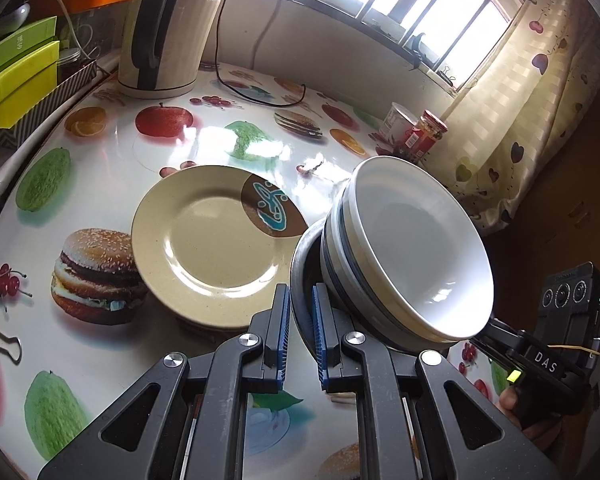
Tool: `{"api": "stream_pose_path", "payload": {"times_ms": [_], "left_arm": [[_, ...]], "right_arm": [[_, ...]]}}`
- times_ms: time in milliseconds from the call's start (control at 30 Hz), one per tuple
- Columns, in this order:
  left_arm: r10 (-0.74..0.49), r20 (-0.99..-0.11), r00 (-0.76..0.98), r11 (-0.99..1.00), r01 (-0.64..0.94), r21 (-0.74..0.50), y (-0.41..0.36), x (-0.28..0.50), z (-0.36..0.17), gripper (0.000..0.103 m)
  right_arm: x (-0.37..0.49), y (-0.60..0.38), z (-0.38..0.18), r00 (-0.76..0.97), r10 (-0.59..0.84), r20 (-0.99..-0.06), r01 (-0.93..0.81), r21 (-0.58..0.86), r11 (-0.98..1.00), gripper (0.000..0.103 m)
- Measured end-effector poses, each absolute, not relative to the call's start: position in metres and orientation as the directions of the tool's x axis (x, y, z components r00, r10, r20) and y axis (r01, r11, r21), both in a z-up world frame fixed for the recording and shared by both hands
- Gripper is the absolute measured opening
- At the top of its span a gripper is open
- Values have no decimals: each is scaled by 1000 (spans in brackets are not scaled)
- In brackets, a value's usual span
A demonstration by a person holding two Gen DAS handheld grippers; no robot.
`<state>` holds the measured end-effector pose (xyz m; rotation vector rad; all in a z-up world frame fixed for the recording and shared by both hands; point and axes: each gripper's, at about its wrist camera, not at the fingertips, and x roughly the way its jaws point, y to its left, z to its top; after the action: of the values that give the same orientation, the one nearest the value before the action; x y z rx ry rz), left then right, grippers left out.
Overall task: Organize plates and bowls
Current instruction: 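Carry the held bowl stack over the cream plate stack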
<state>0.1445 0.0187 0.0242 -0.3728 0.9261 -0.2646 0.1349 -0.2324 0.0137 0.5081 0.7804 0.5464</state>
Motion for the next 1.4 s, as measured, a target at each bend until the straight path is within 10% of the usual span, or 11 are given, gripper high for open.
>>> {"api": "stream_pose_path", "payload": {"times_ms": [1400], "left_arm": [[-307,-743,595,916,-29,-401,79,184,13,11]], "right_arm": [[200,-170,2,511,676,-531,-316,616,722,12]]}}
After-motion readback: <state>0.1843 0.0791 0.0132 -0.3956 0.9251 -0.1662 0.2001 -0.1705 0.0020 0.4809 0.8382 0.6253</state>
